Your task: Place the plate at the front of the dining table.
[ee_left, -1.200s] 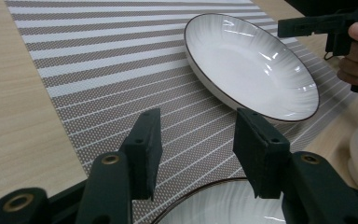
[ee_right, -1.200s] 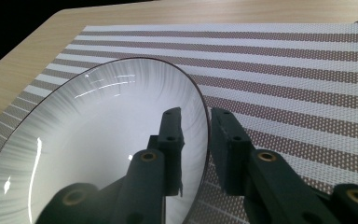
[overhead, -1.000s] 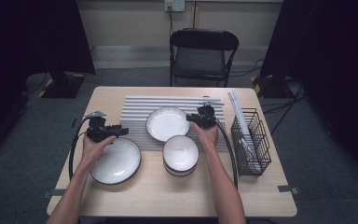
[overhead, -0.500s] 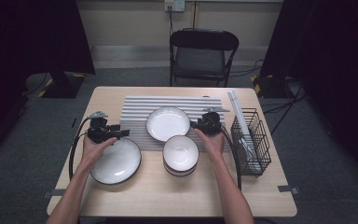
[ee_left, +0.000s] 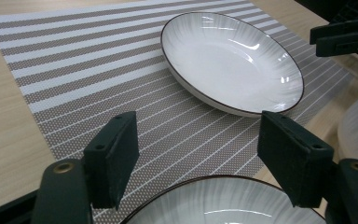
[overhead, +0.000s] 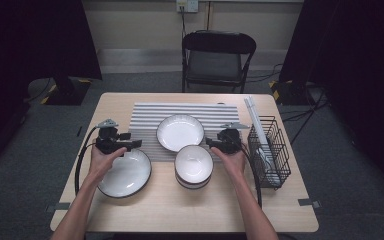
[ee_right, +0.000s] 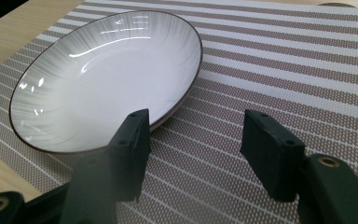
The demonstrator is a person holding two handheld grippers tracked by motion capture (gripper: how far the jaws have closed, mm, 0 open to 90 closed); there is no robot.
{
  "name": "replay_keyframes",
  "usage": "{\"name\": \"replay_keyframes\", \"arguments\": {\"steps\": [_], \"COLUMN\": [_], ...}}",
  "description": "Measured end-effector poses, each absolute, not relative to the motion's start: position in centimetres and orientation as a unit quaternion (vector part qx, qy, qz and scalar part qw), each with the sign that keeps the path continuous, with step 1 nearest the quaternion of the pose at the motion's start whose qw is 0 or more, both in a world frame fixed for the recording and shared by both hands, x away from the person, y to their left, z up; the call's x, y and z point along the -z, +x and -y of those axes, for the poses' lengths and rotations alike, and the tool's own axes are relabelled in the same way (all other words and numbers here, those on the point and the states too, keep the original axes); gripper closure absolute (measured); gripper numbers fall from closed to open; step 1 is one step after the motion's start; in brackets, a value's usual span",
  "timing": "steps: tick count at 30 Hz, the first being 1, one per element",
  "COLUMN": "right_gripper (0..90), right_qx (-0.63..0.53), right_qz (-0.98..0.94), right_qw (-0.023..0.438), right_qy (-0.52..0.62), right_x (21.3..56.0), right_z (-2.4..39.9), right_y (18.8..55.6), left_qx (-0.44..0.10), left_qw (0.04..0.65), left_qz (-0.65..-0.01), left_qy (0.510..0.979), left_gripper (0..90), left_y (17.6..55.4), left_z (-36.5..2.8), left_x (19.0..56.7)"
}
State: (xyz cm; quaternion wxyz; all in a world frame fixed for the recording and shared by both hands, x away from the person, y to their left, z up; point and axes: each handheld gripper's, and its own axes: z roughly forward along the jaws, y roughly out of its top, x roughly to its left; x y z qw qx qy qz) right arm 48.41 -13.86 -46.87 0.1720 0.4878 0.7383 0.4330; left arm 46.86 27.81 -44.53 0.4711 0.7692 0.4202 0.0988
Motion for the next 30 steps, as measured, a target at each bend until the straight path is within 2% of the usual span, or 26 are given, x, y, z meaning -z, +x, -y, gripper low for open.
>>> {"name": "replay_keyframes", "arguments": {"steps": [9,13,19,25,27,30], "right_gripper": [36.4,33.9,31.6,29.8,30.2,30.7], "right_qx": [-0.398,-0.383,-0.363,-0.339,-0.343,-0.345], "right_qz": [-0.756,-0.758,-0.766,-0.778,-0.776,-0.771], "right_qw": [0.188,0.186,0.184,0.179,0.179,0.190], "right_qy": [0.485,0.495,0.498,0.498,0.498,0.501], "right_x": [47.6,48.3,48.6,48.7,48.8,49.1], "right_z": [14.4,15.0,15.3,15.2,15.3,15.6], "right_y": [46.8,46.4,46.2,45.8,45.6,45.3], "left_qx": [-0.107,-0.106,-0.112,-0.109,-0.110,-0.104], "left_qw": [0.477,0.480,0.484,0.493,0.503,0.511], "left_qz": [-0.406,-0.402,-0.388,-0.376,-0.369,-0.361], "left_qy": [0.773,0.773,0.777,0.777,0.774,0.773], "left_gripper": [24.6,28.1,26.7,27.6,23.8,24.2], "left_y": [46.4,46.1,45.7,45.3,45.2,45.1], "left_z": [-27.2,-27.0,-26.4,-26.0,-26.0,-25.9], "left_x": [43.9,43.7,43.2,42.5,42.4,42.2]}}
